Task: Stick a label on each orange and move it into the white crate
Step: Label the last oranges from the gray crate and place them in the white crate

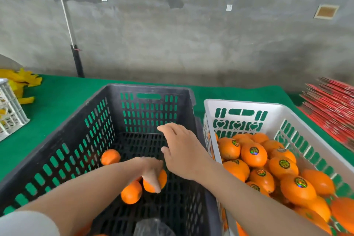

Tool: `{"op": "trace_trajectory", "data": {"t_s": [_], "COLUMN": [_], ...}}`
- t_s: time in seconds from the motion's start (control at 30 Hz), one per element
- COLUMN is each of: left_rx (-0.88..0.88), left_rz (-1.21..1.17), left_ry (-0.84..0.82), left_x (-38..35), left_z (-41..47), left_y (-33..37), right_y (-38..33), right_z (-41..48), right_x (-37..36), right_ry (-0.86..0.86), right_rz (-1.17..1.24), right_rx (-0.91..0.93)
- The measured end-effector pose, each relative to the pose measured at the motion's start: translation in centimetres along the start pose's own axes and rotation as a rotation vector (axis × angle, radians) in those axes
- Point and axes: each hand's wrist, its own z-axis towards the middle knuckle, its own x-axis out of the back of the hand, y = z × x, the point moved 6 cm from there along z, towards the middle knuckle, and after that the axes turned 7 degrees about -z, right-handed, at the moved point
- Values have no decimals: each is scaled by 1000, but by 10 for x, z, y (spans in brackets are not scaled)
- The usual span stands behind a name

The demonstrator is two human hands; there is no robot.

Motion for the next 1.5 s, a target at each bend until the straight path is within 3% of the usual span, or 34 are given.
{"op": "trace_trajectory", "data": {"t_s": [0.07,0.17,0.27,0.33,0.4,0.57,0.73,0.9,1.07,1.2,1.27,1.5], "left_rx": [-66,-178,-466,-635,-718,-766,-754,-728,-584,-352,-254,-96], "left_rz": [-178,-706,-1240,-1420,-1452,-1472,-1525,-1556,-1605,-1657,-1741,-1763], "left_ry": [16,66,71,112,165,308,353,369,321,297,292,359], "left_x": [13,36,46,47,42,29,7,-34,-98,-147,-168,-198], "left_z": [-20,-71,-131,-169,-199,-241,-257,-257,-238,-213,-201,-179], "left_y": [0,-7,-1,10,25,62,110,161,191,191,184,162], "right_y": [5,14,26,34,37,18,17,28,39,75,80,76], "right_z": [1,-4,-12,-21,-35,-95,-182,-247,-282,-300,-307,-313], "right_x": [4,12,19,28,38,77,83,36,-23,-85,-101,-110], "right_ry": [55,162,228,247,251,361,348,116,-46,-433,-543,-459], "right_rz": [93,238,385,556,760,957,955,702,494,328,339,615], "right_rx": [-41,-142,-226,-279,-310,-235,-162,-151,-125,-371,-445,-580]}}
